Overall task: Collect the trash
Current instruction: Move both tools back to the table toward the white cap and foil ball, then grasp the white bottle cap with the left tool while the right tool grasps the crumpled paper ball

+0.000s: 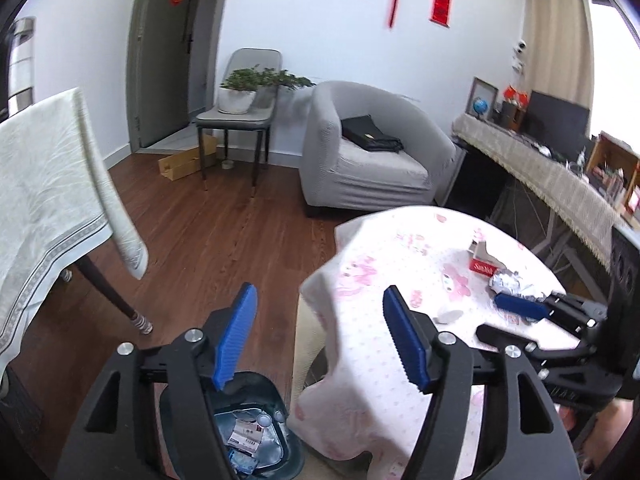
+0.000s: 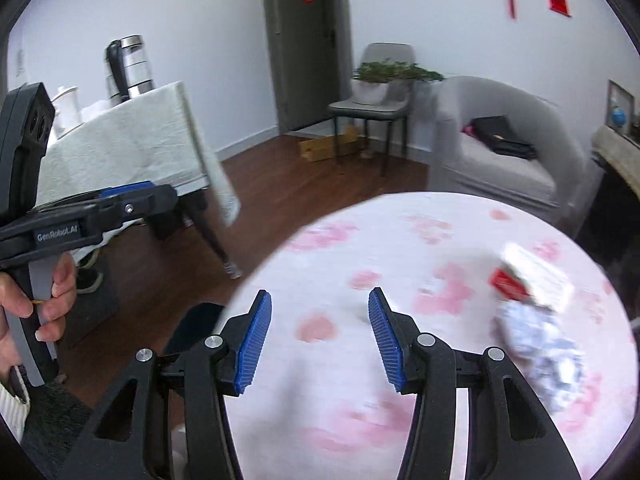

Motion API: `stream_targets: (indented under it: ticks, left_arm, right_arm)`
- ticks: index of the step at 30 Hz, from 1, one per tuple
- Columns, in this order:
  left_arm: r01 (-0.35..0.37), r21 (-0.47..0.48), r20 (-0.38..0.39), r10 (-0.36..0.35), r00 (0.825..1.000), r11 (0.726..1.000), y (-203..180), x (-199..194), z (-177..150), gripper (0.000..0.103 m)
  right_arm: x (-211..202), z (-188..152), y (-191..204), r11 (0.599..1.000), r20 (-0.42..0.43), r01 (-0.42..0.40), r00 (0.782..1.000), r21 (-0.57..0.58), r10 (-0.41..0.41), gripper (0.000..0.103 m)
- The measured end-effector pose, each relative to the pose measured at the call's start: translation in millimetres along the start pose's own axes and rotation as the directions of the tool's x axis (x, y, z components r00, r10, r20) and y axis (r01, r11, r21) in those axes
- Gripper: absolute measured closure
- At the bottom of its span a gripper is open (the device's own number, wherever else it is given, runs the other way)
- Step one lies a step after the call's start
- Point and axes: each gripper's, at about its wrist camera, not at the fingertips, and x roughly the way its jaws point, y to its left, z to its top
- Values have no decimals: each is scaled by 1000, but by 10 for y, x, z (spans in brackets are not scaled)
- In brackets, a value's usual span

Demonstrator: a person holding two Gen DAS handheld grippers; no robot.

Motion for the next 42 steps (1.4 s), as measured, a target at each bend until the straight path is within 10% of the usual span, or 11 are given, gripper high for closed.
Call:
stream_targets:
  ticks: [21,29,34,42]
  left_arm:
    - [117,149,-169,-92,981,982,-1125,926,-250,33]
    - [143,133,-192,-116,975,981,-1302,1127,-271,45]
    - [151,137,-204,-122,971,979,-1354,1201,-281,69]
    - [158,123,-199,-131,971,980,-1342,1178,-292,70]
  right_arm:
    - [-382,-470,-932,987,-24,151,988,60,-150,20]
    - [-433,-615,-1140,985,-55,151,988,87,-147,18]
    - [-413,-669,-1229,984,-82,151,986,98,-143,18]
    - [-378,-680,-1299,981,-100,151,985,122,-140,17]
